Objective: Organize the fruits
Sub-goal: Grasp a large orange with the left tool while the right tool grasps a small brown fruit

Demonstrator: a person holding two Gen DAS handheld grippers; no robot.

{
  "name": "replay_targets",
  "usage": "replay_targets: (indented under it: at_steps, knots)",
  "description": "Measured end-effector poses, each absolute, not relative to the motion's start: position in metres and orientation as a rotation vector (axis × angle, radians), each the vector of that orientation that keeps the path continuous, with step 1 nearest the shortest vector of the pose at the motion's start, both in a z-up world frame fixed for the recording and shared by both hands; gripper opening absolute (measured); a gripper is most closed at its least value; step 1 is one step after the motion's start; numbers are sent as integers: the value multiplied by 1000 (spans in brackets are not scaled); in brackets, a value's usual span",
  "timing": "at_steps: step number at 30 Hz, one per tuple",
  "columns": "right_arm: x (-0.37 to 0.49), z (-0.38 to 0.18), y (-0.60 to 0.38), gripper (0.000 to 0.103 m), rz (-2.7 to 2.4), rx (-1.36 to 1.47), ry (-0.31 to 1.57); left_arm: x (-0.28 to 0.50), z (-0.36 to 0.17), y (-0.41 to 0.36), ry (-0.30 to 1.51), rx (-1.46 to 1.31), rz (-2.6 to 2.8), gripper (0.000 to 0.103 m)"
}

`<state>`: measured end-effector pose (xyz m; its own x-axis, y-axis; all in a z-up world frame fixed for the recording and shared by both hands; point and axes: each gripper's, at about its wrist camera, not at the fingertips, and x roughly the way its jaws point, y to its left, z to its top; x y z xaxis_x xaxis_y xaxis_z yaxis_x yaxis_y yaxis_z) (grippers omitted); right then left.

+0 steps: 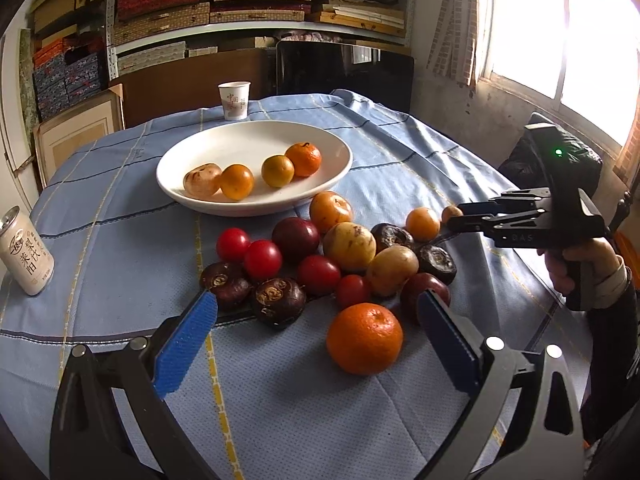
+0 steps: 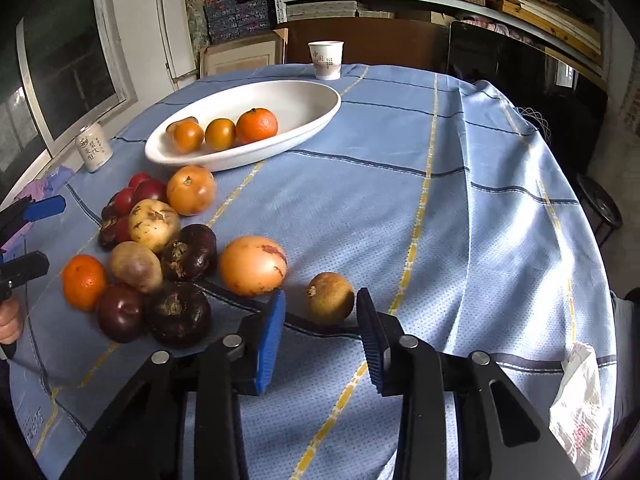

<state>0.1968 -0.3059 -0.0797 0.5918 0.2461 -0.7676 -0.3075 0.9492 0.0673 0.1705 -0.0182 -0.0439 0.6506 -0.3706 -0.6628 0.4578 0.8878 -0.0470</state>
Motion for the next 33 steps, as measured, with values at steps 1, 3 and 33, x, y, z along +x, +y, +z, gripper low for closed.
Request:
replay_targets:
  at_steps: [1,3,33]
  knots:
    - [198,-81,-305,37,321,-80,884,170,-44,-19,722,132,-474,98]
    - [199,-82,-303,36,321,-87,888,169,-43,-20,722,137,-481,98]
    - [198,-82,-303,30,350,-42,894,178,-72,-39,910,157,-645,55]
